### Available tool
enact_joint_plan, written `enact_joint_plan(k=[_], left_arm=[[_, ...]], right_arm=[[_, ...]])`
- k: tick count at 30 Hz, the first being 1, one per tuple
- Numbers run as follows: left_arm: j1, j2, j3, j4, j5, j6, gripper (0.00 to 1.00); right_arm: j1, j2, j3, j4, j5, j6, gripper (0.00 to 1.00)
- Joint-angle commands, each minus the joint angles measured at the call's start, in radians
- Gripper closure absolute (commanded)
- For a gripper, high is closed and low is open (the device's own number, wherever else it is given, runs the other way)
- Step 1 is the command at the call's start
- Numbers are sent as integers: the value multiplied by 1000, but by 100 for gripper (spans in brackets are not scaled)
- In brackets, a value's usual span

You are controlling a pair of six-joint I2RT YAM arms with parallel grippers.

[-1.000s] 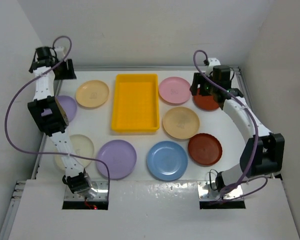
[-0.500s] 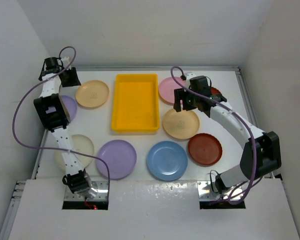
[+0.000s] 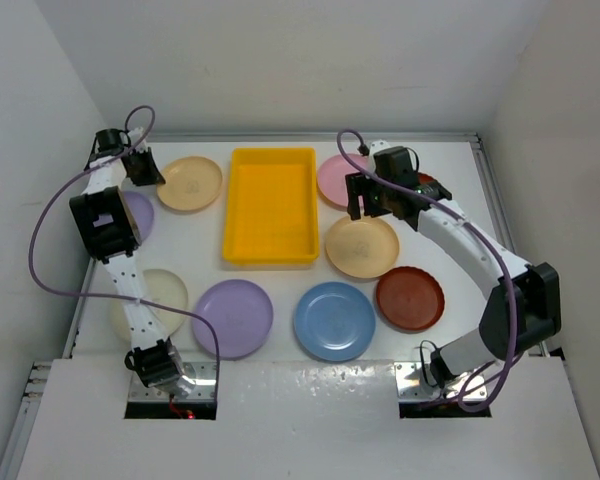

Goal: Place the plates into the plastic bin on the countertop

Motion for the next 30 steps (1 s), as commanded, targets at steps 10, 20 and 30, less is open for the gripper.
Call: enact_joint_plan(k=[10, 20, 30], left_arm=[[4, -256, 81, 126, 10, -193, 100], [-47, -440, 114, 86, 211, -285, 100], [-359, -483, -290, 15, 107, -61, 100]], right_arm=[[-17, 52, 0, -11, 40, 73, 26], [-186, 55, -84, 15, -40, 211, 26], [-250, 75, -142, -22, -29, 226, 27]])
